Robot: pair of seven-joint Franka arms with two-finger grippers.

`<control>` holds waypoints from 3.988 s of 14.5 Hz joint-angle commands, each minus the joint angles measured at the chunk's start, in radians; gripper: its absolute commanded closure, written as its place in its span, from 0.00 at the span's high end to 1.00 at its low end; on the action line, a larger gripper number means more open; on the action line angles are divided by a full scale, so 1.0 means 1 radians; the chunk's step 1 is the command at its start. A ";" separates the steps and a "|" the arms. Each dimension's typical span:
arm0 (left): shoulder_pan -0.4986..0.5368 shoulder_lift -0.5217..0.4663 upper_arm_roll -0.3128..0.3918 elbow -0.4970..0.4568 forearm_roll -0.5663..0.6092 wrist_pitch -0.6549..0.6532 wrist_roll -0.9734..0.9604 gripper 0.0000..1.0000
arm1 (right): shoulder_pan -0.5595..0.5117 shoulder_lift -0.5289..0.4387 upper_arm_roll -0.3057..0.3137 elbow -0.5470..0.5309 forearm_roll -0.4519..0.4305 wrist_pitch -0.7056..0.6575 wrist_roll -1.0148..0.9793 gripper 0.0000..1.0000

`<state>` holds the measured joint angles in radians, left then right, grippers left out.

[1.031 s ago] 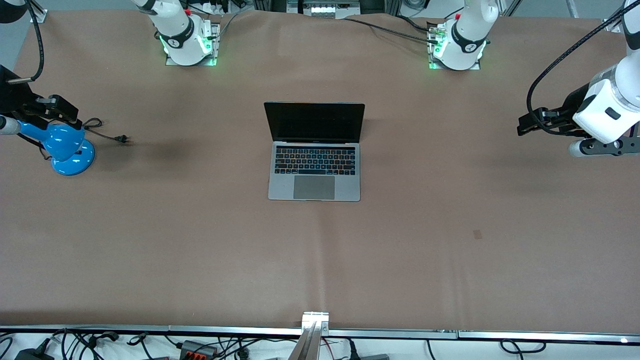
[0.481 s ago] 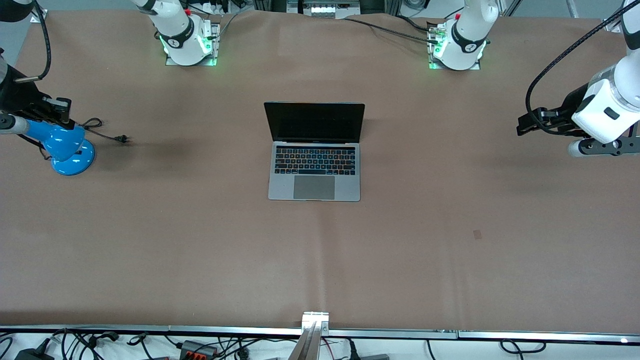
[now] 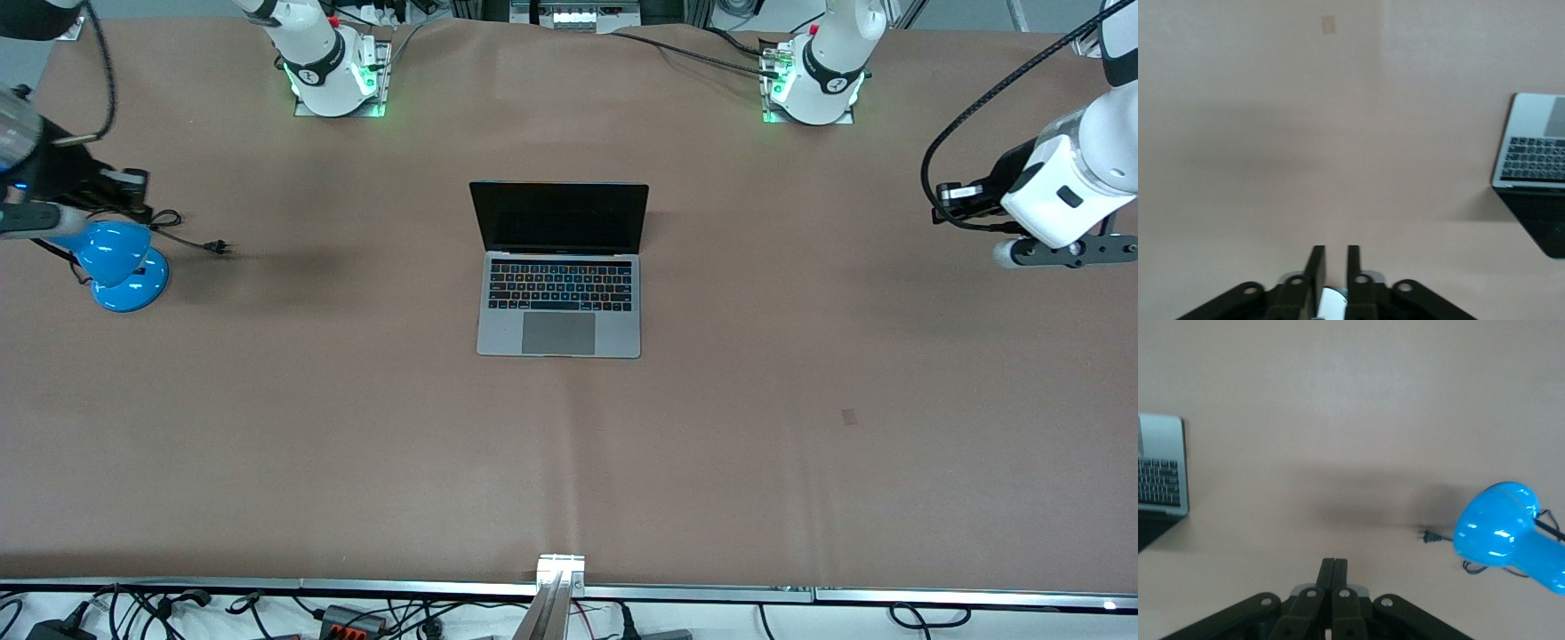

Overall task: Close laptop with both arms from behind
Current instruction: 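Move both grippers toward the laptop screen's back edge, then lower both grippers behind the laptop screen and push it forward, then press the screen down with both grippers until the laptop lid shuts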

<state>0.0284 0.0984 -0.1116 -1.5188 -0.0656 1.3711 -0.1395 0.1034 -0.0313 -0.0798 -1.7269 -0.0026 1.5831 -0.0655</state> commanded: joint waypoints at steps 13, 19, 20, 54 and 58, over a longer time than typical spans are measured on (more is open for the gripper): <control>0.002 -0.184 -0.489 -0.609 -0.316 0.398 -0.003 0.00 | 0.297 0.053 -0.002 -0.299 0.466 -0.048 0.001 0.00; -0.001 -0.206 -0.654 -0.716 -0.365 0.563 -0.081 0.00 | 0.518 0.033 -0.002 -0.416 0.469 0.104 0.137 0.00; -0.001 -0.201 -0.683 -0.719 -0.367 0.577 -0.086 0.00 | 0.559 0.025 -0.002 -0.440 0.469 0.139 0.173 0.00; -0.001 0.423 -0.594 -0.313 0.019 0.818 -0.318 0.00 | 0.631 0.342 -0.015 -0.205 0.458 0.645 0.268 0.00; -0.019 0.521 -0.583 -0.227 0.092 0.810 -0.348 0.00 | 0.630 0.444 -0.041 -0.125 0.458 0.710 0.266 0.00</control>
<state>0.0386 0.5401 -0.7082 -1.8399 -0.0258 2.2048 -0.4517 0.7343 0.3408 -0.1057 -1.9285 0.4507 2.2806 0.1911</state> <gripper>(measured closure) 0.991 0.991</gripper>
